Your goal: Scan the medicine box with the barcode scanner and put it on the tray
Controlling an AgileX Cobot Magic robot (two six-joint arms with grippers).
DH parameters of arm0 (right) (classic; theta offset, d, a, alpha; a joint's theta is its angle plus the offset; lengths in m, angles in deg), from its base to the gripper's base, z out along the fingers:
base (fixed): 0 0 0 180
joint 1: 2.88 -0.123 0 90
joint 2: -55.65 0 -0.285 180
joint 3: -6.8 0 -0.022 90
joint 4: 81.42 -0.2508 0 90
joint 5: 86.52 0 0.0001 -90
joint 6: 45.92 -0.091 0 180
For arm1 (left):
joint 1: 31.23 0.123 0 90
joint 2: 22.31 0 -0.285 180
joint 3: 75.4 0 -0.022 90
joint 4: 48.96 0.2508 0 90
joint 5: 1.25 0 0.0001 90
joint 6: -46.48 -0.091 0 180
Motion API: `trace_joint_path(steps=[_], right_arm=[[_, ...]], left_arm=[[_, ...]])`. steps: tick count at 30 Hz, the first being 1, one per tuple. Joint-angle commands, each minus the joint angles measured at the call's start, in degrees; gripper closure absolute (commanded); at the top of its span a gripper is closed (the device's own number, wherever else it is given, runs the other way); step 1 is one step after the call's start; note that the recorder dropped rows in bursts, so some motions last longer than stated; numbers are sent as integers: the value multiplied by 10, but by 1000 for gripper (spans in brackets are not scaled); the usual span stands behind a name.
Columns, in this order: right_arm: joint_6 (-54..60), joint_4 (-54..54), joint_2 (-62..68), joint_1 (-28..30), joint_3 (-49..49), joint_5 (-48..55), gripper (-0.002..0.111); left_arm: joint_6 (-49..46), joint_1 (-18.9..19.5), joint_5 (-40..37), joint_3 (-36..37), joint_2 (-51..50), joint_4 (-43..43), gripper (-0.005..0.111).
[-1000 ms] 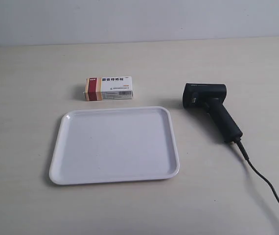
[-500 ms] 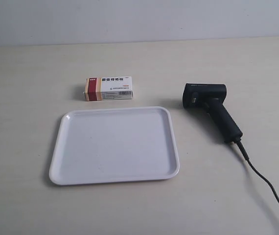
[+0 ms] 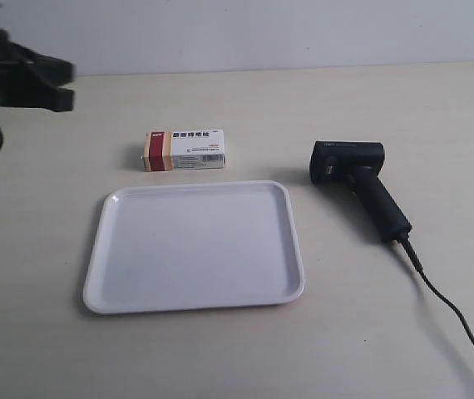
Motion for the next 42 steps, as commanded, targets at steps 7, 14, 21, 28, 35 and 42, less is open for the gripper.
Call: trace_joint_path(steps=[7, 14, 21, 28, 35, 42], right_arm=[[12, 24, 200, -90, 3, -167, 108], [11, 33, 265, -96, 3, -213, 108], [11, 33, 278, -96, 3, -224, 108], [10, 53, 278, -96, 3, -225, 108], [-131, 249, 365, -138, 86, -84, 78], [-76, 254, 503, -170, 162, -84, 21]], left_arm=[[138, -33, 186, -275, -256, 225, 80], [31, -38, 182, -308, -346, 225, 2], [-67, -39, 163, -347, -426, 182, 2], [-56, -39, 203, -380, -465, 191, 87], [-20, -44, 375, -329, -280, 225, 105], [-103, -63, 379, -152, -133, 225, 105]])
